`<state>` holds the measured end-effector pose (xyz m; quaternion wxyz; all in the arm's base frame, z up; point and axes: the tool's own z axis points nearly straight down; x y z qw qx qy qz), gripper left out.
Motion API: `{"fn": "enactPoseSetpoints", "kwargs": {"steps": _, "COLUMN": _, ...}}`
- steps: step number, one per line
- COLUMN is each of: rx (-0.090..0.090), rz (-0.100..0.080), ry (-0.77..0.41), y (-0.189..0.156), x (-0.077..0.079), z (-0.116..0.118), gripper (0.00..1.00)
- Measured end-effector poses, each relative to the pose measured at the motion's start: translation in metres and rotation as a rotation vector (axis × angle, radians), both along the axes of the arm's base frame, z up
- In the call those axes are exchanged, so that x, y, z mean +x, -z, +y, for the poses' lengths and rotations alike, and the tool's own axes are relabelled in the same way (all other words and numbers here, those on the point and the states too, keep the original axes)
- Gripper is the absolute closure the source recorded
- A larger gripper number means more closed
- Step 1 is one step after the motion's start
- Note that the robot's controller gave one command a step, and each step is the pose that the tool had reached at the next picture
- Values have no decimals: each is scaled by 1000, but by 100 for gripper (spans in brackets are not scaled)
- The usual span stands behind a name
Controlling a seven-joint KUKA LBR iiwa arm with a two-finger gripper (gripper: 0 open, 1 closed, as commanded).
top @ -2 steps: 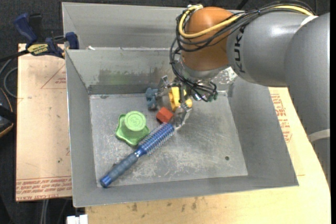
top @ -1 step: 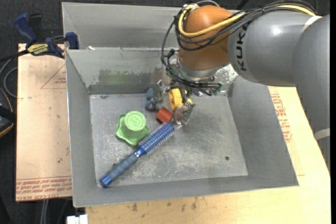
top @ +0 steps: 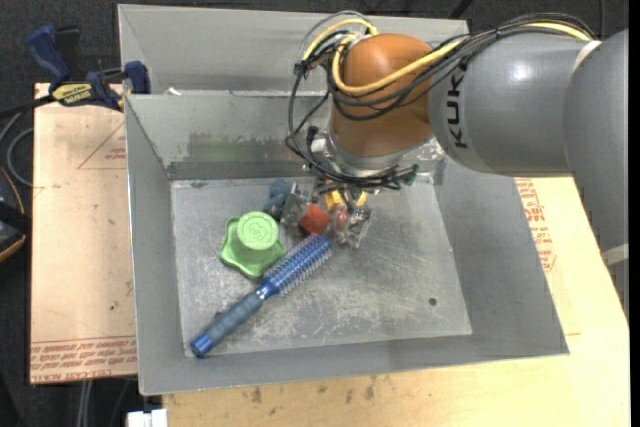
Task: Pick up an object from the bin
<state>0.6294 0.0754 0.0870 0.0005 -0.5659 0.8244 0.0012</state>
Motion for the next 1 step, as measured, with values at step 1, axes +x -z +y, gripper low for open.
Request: {"fn": "enactPoseSetpoints", "kwargs": {"steps": 1, "rx": -1, "rz": -3, "ry": -459, "y": -13, "x": -11, "z": -20, "gripper": 0}}
